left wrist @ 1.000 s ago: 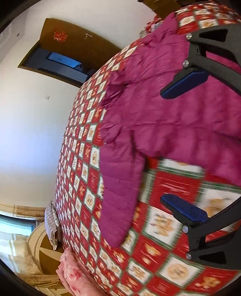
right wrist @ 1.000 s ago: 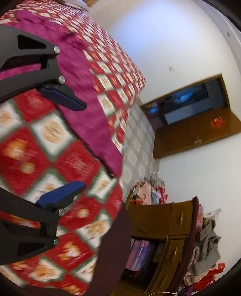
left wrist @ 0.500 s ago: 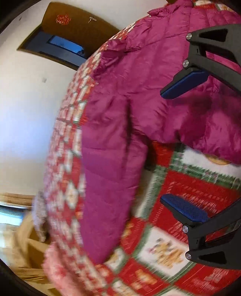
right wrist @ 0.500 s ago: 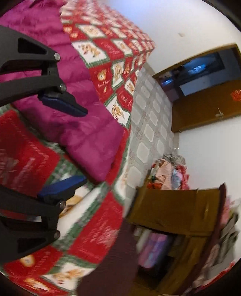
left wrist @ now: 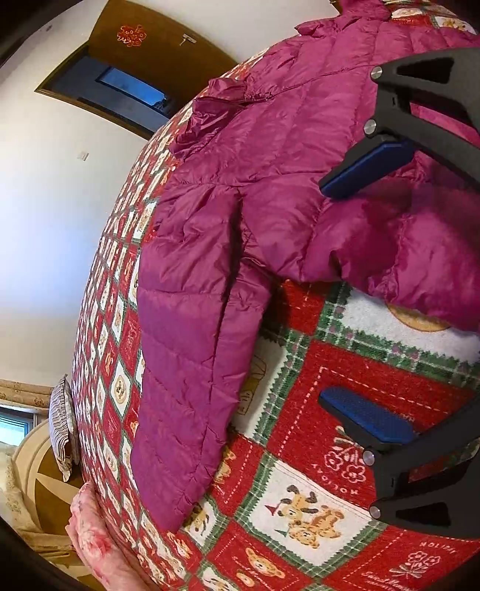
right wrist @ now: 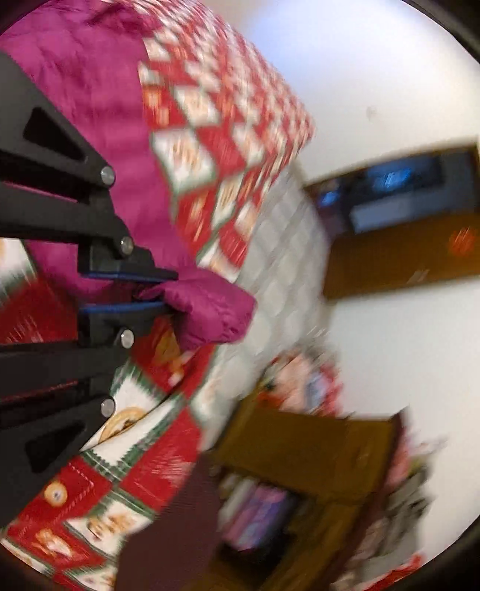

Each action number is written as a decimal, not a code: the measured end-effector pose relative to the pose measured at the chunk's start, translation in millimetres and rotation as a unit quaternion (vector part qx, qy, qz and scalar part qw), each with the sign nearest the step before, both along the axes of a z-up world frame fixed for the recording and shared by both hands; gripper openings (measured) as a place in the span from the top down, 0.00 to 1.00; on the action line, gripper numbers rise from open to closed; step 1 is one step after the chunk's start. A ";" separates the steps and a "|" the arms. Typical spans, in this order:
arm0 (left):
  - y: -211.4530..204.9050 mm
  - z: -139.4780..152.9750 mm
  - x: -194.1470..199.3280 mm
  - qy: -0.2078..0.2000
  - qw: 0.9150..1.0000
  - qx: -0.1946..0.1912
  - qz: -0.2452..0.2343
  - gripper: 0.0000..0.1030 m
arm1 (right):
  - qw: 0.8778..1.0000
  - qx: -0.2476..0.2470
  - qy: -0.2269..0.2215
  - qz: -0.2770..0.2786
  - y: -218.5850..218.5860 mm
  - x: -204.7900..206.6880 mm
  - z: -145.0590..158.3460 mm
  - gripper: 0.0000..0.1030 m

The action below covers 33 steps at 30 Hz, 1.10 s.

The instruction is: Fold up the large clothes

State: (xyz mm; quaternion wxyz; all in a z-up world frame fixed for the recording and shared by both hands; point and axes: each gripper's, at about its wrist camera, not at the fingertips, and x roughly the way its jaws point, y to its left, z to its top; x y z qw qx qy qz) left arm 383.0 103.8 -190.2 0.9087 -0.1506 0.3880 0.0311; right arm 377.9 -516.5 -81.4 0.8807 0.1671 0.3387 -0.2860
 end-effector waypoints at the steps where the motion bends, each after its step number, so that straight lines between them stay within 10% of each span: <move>1: 0.1 0.2 -1.2 -0.001 1.000 0.000 -0.001 0.01 | 0.999 -0.023 -0.017 0.030 25.5 -3.2 22.4 0.89; 9: 9.6 -0.7 -8.7 -0.023 0.999 -0.040 -0.001 0.01 | 0.969 -0.047 -0.091 0.225 205.1 -13.3 90.3 0.89; 18: 14.0 -5.3 -6.1 -0.026 0.998 -0.062 -0.005 0.01 | 0.909 0.077 -0.065 0.405 396.5 25.7 16.6 0.89; 26: 17.3 -6.5 -8.0 -0.035 0.997 -0.076 -0.007 0.01 | 0.869 0.151 -0.034 0.469 467.0 42.8 -30.6 0.88; 30: 18.3 -7.0 -7.8 -0.037 0.996 -0.079 -0.007 0.01 | 0.842 0.203 -0.023 0.499 478.3 46.9 -46.9 0.74; 33: 18.2 -6.9 -7.8 -0.037 0.996 -0.080 -0.008 0.01 | 0.829 0.232 -0.020 0.508 476.3 44.8 -44.9 0.42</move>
